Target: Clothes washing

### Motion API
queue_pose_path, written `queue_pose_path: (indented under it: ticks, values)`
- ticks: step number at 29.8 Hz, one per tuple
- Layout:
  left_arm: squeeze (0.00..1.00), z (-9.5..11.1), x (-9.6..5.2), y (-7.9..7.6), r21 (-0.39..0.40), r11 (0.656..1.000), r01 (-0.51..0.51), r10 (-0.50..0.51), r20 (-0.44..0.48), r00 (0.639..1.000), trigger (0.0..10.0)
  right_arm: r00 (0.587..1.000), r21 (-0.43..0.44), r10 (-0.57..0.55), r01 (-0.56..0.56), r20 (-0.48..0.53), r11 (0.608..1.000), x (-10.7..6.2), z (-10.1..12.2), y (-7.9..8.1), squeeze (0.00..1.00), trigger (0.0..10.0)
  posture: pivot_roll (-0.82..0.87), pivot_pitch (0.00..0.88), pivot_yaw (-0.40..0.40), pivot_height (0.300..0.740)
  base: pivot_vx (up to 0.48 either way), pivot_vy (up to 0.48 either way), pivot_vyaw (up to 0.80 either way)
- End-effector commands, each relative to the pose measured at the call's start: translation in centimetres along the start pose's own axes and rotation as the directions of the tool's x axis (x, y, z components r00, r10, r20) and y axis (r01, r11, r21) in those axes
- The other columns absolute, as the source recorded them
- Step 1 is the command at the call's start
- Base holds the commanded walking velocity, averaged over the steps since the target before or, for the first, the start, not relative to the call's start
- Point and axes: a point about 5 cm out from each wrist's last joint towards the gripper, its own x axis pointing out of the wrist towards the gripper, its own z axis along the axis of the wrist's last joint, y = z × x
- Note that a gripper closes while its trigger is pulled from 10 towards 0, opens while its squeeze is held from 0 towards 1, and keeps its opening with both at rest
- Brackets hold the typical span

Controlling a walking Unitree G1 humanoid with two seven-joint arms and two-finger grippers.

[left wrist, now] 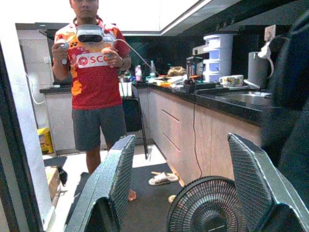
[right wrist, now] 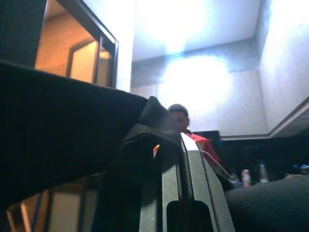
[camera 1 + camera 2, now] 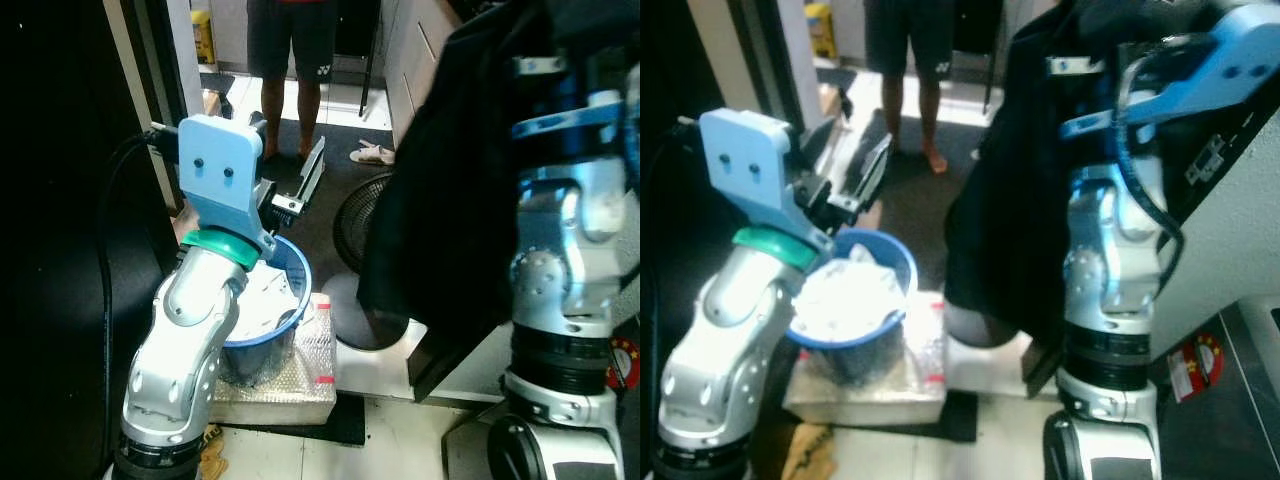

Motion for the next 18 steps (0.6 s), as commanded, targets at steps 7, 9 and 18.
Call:
queue_pose_path:
  ticks: [7, 9, 18]
  values:
    - [0.00, -0.6, -0.5, 0.8, 0.020, 0.999, -0.026, 0.027, -0.041, 0.999, 10.0, 0.972, -0.141, -0.046, 0.014, -0.229, 0.990, -3.7, -4.0, -0.7, 0.00, 10.0, 0.05, 0.053, -0.010, 0.740, 0.000, 0.000, 0.00]
    - [0.00, -0.6, -0.5, 1.0, 0.024, 0.999, -0.032, 0.033, -0.041, 0.999, 10.0, 0.970, -0.148, -0.051, 0.016, -0.238, 0.989, -3.9, -4.1, -0.8, 0.00, 10.0, 0.05, 0.051, -0.010, 0.740, 0.000, 0.000, 0.00]
    - [0.00, -0.5, -0.4, 1.1, 0.029, 0.999, -0.032, 0.033, -0.037, 0.999, 10.0, 0.968, -0.156, -0.072, 0.035, -0.239, 0.987, -3.3, -3.7, -1.3, 0.00, 10.0, 0.05, 0.046, -0.008, 0.740, 0.000, 0.000, -0.63]
